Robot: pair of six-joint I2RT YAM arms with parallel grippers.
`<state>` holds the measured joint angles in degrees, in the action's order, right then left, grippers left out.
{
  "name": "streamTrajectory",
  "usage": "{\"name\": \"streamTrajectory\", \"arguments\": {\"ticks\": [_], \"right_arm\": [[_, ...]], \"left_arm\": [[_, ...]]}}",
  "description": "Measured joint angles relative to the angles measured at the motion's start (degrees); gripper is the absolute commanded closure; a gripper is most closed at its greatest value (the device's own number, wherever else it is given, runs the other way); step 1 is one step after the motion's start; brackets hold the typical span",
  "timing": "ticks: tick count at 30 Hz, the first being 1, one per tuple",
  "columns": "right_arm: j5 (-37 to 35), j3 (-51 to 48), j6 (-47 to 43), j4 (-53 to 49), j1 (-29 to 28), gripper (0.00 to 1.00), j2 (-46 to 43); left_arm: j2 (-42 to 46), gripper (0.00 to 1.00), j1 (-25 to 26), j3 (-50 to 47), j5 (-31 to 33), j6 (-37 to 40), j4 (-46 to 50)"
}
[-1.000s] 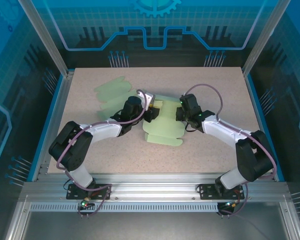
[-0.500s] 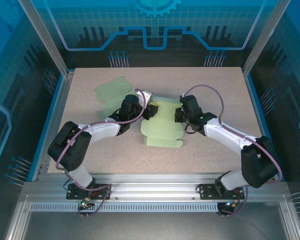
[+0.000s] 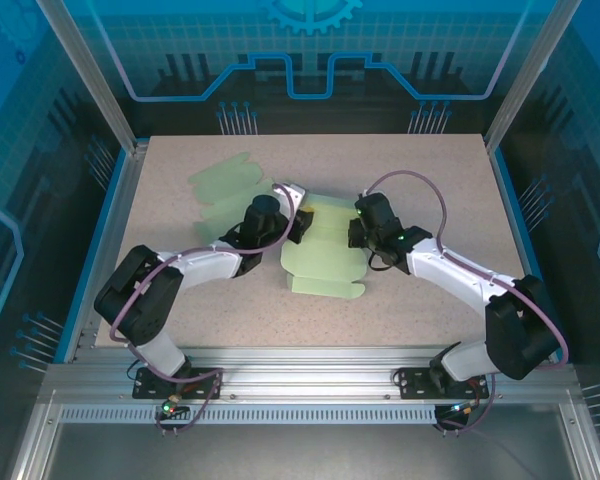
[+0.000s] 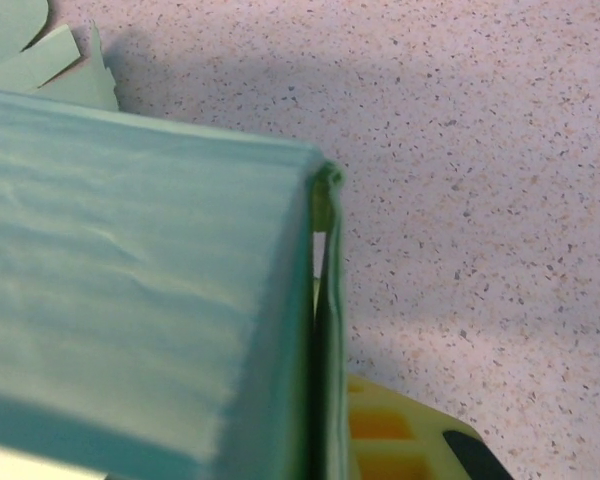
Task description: Fold the paper box
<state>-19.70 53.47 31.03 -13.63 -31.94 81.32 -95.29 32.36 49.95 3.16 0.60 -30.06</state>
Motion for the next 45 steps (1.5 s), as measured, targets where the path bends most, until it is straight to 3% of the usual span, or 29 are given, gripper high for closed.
{"name": "streamTrajectory", "arguments": {"ticks": [9,15,25,32,35,45], "right_arm": [[-3.9,2.4,2.9,-1.9,-2.3,0.96,0.1],[-3.9,3.5,3.8,-1.4,-5.2,0.99,1.0],[-4.3,6.3,5.0,-0.2,-6.3,1.00,4.9],[-4.3,7.8,5.9,0.0,-6.8,1.00,7.2],[-4.6,8.9,6.1,-0.5,-6.8,1.00,8.5],[-5.7,12.4,6.3,-8.3,-6.6,1.00,13.4]], "left_arm": [[0.9,0.88,2.7,-0.2,12.0,-2.4,-1.4],[0.9,0.84,2.9,-0.1,23.5,-7.0,0.1],[0.2,0.83,2.8,1.0,30.5,-9.9,1.6],[0.1,0.75,2.0,1.0,32.2,-12.9,2.5],[0.1,0.65,1.4,0.7,31.3,-13.6,2.3],[0.5,0.47,-1.5,-2.2,16.8,-15.7,3.5]]}}
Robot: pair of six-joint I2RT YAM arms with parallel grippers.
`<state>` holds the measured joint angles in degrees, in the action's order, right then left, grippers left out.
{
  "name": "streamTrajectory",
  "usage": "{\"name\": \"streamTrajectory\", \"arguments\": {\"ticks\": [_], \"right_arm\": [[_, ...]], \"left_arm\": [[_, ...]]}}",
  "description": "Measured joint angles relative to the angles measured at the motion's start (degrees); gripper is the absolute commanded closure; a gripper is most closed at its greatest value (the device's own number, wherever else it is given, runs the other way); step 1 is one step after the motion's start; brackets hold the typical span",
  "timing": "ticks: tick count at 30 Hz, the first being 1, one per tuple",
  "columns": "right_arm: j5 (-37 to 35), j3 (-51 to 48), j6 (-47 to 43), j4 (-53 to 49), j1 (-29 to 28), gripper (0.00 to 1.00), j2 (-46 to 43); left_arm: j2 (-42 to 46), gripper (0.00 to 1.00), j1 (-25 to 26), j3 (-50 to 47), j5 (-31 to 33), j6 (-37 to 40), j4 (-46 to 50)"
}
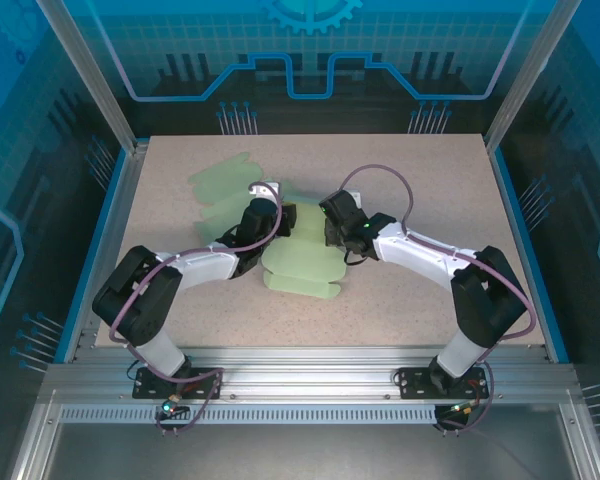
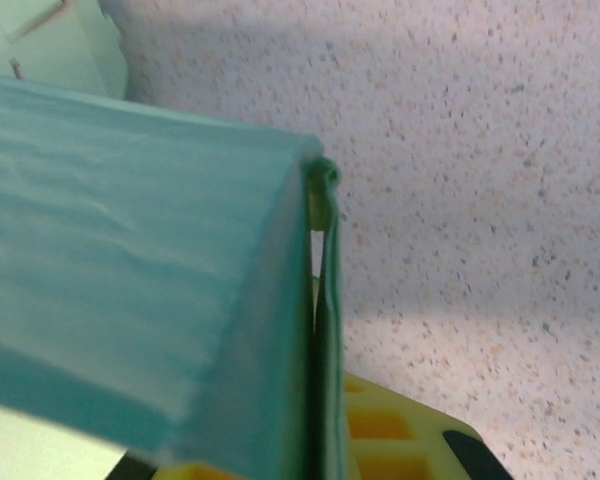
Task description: Fold the paper box
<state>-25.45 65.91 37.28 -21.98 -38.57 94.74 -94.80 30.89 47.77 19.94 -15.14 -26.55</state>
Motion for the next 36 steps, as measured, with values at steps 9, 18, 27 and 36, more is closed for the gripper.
{"name": "streamTrajectory", "arguments": {"ticks": [9,18,27,36], "right_arm": [[1.0,0.2,0.0,-4.3,0.0,1.00,1.2],[1.7,0.5,0.0,-4.6,0.1,1.00,2.3],[1.9,0.6,0.0,-4.6,0.1,1.00,3.3],[2.9,0.6,0.0,-4.6,0.1,1.00,3.3]], "left_arm": [[2.2,0.47,0.0,-2.4,-4.9,-2.1,4.0],[4.2,0.37,0.0,-6.3,-9.0,-4.5,5.2],[6.2,0.46,0.0,-8.2,-11.8,-6.1,6.8],[3.1,0.64,0.0,-9.3,-12.1,-7.5,5.5]]}}
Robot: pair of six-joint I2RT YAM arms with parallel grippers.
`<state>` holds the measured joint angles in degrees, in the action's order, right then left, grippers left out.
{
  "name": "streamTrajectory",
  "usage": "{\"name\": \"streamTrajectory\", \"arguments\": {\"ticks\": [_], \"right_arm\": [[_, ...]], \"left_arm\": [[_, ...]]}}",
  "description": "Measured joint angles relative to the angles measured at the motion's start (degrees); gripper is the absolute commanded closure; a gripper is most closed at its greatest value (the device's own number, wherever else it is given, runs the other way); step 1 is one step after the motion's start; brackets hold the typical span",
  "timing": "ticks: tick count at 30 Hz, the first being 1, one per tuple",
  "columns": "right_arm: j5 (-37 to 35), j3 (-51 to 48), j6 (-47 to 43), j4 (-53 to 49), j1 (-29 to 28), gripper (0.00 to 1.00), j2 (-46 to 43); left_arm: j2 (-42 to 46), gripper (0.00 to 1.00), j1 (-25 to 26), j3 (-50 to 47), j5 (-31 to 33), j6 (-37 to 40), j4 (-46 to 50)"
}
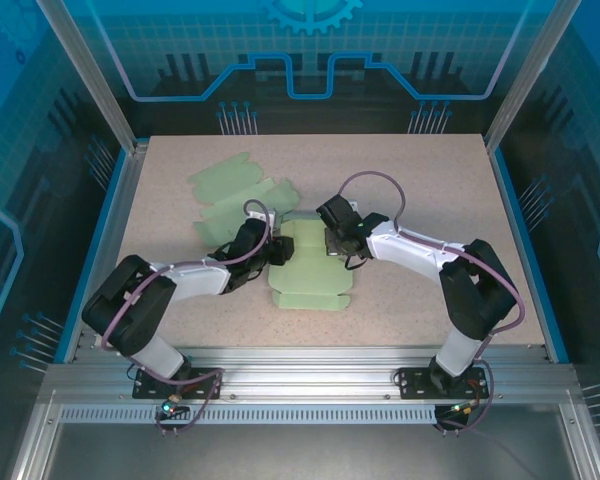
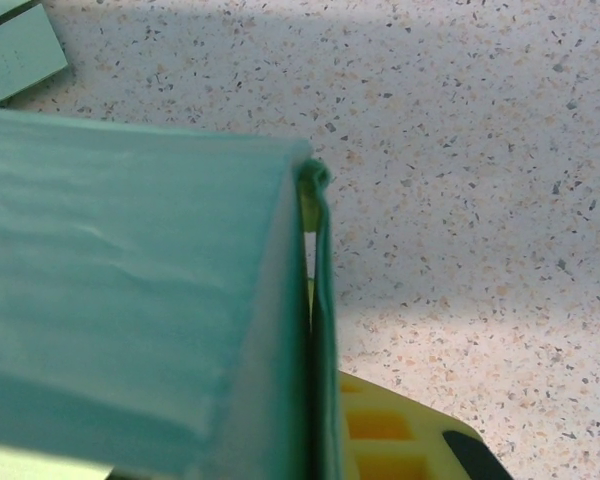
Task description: Fold the paper box
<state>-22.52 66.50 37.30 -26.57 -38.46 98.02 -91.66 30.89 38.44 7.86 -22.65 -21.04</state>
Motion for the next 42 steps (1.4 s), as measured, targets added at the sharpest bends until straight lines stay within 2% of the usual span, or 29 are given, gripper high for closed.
{"name": "streamTrajectory", "arguments": {"ticks": [2,4,7,13,16,20,29,42], "right_arm": [[0.4,0.0,0.0,0.0,0.0,1.00,0.0],[0.6,0.0,0.0,0.1,0.0,0.96,0.0],[0.4,0.0,0.0,0.6,0.0,0.88,0.1],[-3.7,3.1,-0.2,-0.9,-0.2,0.81,4.9],[-6.1,5.2,-0.5,-2.4,-0.2,0.83,7.5],[-9.5,9.0,-1.2,-4.8,-0.7,0.92,10.6],[-18.1,18.4,-0.2,-11.7,-2.9,0.91,18.4],[-26.1,23.1,2.6,-15.8,-5.1,0.92,23.3]], "left_arm": [[-1.0,0.72,0.0,0.0,0.6,0.0,-0.7],[-1.6,0.79,0.0,0.0,1.5,-0.5,-1.8],[-2.0,0.81,0.0,0.1,2.2,-1.3,-2.7],[-2.2,0.83,0.9,1.7,3.2,-2.5,0.0],[-2.2,0.83,1.4,1.8,3.3,-3.2,0.8],[-2.2,0.87,1.9,1.8,3.4,-4.5,1.5],[-3.1,0.94,2.0,2.0,6.4,-9.4,1.9],[-7.6,0.93,2.8,7.8,12.2,-24.4,7.0]]}}
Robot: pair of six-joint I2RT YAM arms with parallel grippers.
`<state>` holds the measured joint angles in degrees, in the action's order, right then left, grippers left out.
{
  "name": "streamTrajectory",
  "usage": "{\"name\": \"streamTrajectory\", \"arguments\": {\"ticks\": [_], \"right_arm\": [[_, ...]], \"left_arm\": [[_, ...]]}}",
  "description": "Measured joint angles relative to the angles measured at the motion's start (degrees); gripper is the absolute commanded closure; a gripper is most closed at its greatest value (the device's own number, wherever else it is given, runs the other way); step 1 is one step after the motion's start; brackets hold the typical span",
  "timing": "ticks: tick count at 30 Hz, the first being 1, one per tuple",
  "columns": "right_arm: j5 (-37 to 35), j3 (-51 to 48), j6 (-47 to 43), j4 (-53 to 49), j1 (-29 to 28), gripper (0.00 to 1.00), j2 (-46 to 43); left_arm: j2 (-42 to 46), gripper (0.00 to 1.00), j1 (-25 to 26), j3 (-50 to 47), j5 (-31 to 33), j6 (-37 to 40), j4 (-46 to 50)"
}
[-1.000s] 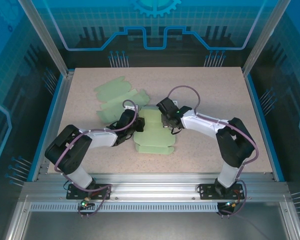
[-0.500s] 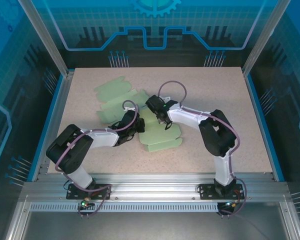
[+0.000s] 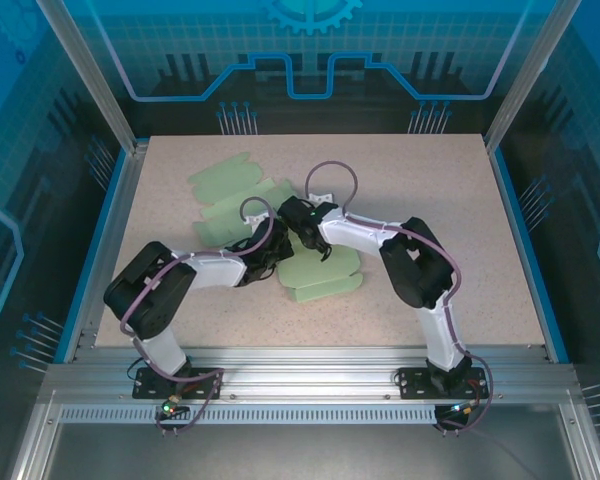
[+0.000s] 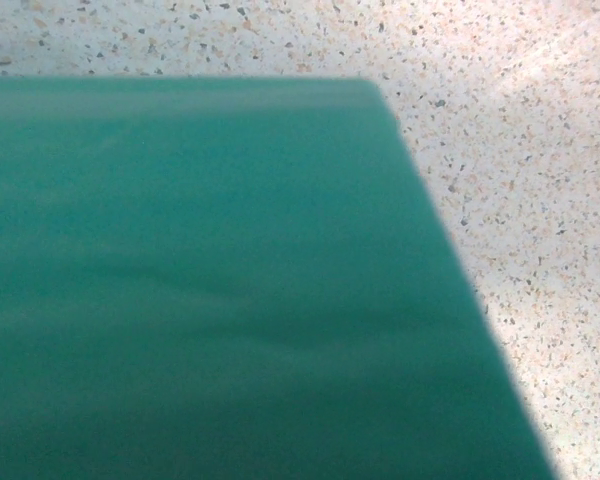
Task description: Fold the paper box
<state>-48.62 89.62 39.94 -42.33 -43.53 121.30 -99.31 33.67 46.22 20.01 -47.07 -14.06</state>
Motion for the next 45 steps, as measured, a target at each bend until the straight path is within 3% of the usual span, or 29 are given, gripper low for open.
{"name": "streamTrajectory", "arguments": {"ticks": [4,7,12,17,24,32,38,45], "right_arm": [[-0.2,0.5,0.2,0.5,0.4,0.92,0.5],[0.4,0.5,0.2,0.8,0.5,0.92,0.6],[1.7,0.8,0.1,-0.6,0.6,0.92,0.6],[4.0,2.0,-1.4,-2.2,1.3,0.91,0.5],[8.9,2.8,-6.6,-5.9,3.5,0.92,0.1],[19.3,2.7,-20.1,-12.1,6.6,0.91,-0.4],[23.7,3.0,-29.8,-15.5,7.5,0.83,-0.3],[25.1,6.0,-35.1,-17.5,8.1,0.82,2.5]], "left_arm": [[-1.6,0.92,0.2,2.6,1.7,-3.0,1.9],[-2.0,0.85,0.3,3.1,2.6,-3.9,2.2],[-2.0,0.56,0.2,3.1,4.6,-3.9,1.6],[-0.7,0.41,-0.8,3.1,3.1,-2.2,1.8],[8.1,0.19,-1.0,2.3,-3.7,-0.2,2.9],[14.6,0.17,-2.8,2.1,-11.0,2.8,7.4],[13.5,0.19,-7.2,3.5,-17.8,7.9,12.2],[9.3,0.22,-7.6,7.1,-25.9,13.9,14.4]]}}
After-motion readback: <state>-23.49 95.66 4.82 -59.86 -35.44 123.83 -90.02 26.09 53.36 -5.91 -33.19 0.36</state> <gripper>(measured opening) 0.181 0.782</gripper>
